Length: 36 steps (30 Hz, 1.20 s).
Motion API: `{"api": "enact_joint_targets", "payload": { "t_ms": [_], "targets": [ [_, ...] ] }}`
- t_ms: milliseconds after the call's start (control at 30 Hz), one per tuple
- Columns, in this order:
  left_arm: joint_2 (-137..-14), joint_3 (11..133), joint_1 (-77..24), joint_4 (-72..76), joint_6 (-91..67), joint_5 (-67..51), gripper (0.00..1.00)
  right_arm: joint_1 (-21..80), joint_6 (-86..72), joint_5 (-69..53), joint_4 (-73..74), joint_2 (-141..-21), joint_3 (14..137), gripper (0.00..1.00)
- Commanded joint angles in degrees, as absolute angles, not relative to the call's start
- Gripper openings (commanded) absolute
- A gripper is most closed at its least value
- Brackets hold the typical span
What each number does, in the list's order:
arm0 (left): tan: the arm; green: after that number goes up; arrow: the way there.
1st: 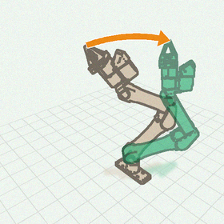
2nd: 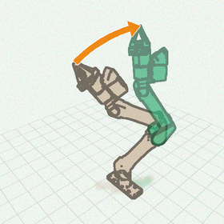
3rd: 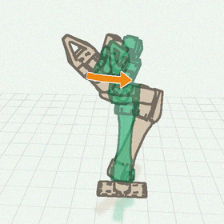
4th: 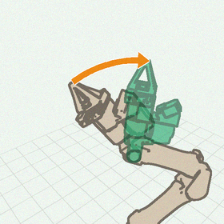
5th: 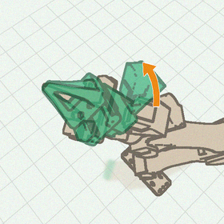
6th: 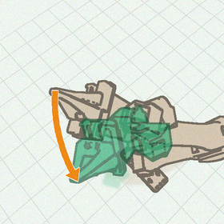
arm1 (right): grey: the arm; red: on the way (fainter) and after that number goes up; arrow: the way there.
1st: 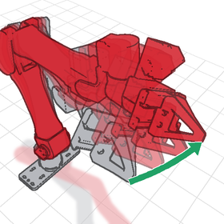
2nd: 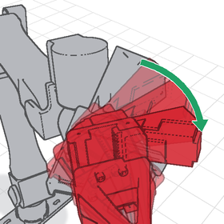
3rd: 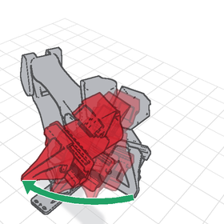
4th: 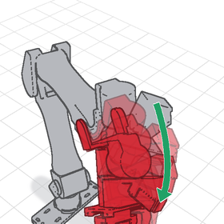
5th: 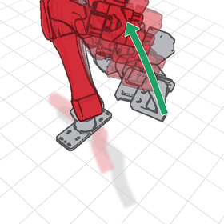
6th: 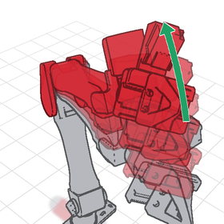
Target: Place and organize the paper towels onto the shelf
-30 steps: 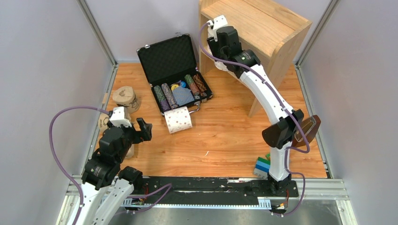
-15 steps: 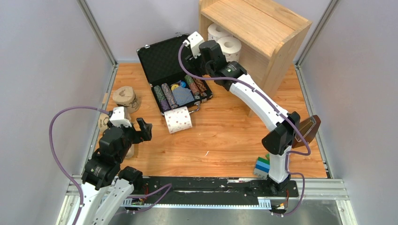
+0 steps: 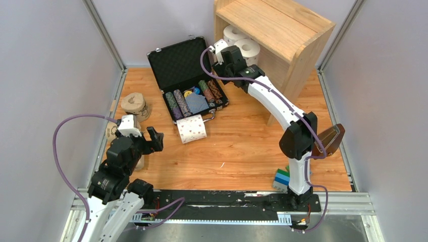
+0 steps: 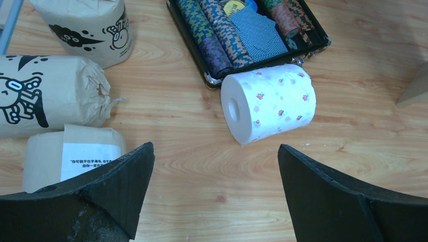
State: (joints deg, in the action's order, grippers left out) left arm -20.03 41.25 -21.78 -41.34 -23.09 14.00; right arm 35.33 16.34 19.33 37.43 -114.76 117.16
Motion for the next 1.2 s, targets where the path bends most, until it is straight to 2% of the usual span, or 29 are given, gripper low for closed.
{"api": "enact_joint_targets", "payload": {
  "t_ms": [0,467,767,933,1167],
  "targets": [
    [-19.87,40.87,-21.97,-39.82,-23.73,13.71,1.00,33.33,15.25,21.79,35.60,-116.18,120.80,0.62],
    [-20.79,40.95,-21.97,-39.86,-23.65,13.55,1.00,31.07,14.85,23.37,34.94,-118.50,123.92,0.70],
    [-21.29,40.91,-21.97,-39.74,-23.58,13.23,1.00,32.94,13.32,16.65,34.98,-112.58,121.99,0.76],
    [-21.55,40.96,-21.97,-39.73,-23.55,12.86,1.00,34.78,8.99,10.74,35.02,-106.10,117.83,0.79],
    [-21.66,40.87,-21.97,-39.32,-23.40,12.04,1.00,36.65,-3.48,-1.02,33.25,-97.23,104.87,0.84]
  ]
}}
